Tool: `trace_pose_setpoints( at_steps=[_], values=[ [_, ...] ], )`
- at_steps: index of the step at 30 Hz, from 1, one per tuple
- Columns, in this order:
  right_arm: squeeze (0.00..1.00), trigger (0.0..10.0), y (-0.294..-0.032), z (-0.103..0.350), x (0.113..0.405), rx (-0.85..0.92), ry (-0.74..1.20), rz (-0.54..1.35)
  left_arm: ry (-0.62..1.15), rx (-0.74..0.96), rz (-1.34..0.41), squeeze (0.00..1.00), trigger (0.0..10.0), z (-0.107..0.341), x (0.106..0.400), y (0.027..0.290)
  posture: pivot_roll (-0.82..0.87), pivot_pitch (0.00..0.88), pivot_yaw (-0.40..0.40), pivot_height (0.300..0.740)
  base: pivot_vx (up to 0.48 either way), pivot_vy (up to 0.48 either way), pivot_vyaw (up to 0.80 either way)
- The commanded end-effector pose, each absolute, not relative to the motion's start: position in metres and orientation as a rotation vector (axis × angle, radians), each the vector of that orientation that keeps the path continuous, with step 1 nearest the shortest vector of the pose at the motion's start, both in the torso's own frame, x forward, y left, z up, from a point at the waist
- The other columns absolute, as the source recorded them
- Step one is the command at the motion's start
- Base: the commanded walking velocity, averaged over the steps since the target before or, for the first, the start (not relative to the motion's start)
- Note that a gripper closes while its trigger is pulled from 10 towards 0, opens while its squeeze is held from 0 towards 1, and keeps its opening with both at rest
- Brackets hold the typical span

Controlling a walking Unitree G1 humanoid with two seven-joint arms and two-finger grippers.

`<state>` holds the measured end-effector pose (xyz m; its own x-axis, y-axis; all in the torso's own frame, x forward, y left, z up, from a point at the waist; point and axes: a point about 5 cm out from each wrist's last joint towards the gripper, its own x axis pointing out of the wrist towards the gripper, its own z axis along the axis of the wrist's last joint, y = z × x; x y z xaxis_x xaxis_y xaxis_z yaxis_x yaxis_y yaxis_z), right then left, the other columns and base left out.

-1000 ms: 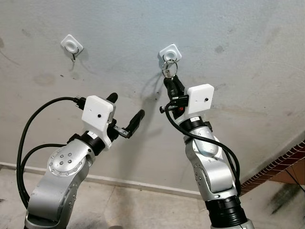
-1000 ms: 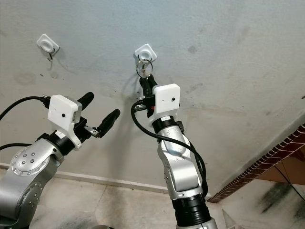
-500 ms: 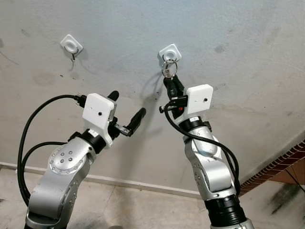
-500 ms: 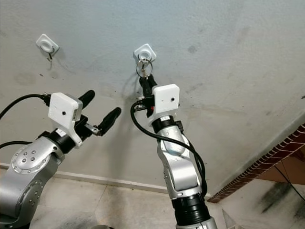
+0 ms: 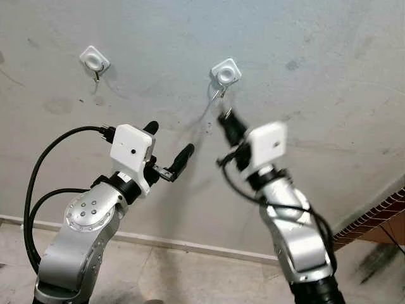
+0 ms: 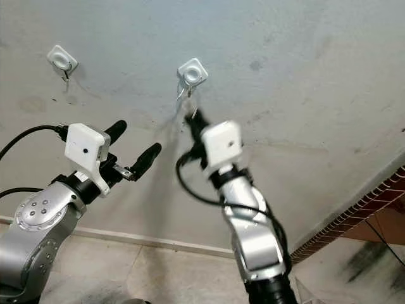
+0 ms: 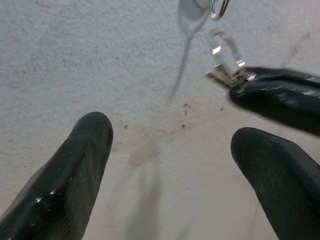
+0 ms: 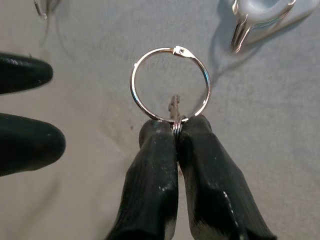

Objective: Hang keys on a hook

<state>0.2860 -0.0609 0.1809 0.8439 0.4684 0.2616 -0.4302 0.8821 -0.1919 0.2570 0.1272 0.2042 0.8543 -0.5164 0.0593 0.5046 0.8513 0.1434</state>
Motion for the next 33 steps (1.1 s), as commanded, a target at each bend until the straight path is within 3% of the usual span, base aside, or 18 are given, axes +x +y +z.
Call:
trace_pose_setpoints(
  at_steps=[1, 8, 16, 33],
  values=[
    [0.0, 10.0, -0.065, 0.179, 0.293, -0.189, -0.294, 0.413, -0.101, 0.136, -0.541, 0.0, 10.0, 0.204, 0.258, 0.127, 0.33, 0.069, -0.028, 0.74, 0.0, 0.0, 0.0],
    [0.0, 10.0, -0.06, 0.177, 0.291, -0.179, -0.3, 0.436, -0.102, 0.14, -0.539, 0.0, 10.0, 0.205, 0.257, 0.127, 0.33, 0.071, -0.027, 0.74, 0.0, 0.0, 0.0],
    [0.0, 10.0, -0.063, 0.2, 0.296, -0.159, -0.423, 0.327, -0.103, 0.137, -0.54, 0.0, 10.0, 0.204, 0.257, 0.126, 0.33, 0.075, -0.028, 0.74, 0.0, 0.0, 0.0],
    [0.0, 10.0, -0.056, 0.197, 0.305, -0.152, -0.387, 0.306, -0.101, 0.133, -0.54, 0.0, 10.0, 0.204, 0.257, 0.126, 0.33, 0.08, -0.03, 0.74, 0.0, 0.0, 0.0]
  ],
)
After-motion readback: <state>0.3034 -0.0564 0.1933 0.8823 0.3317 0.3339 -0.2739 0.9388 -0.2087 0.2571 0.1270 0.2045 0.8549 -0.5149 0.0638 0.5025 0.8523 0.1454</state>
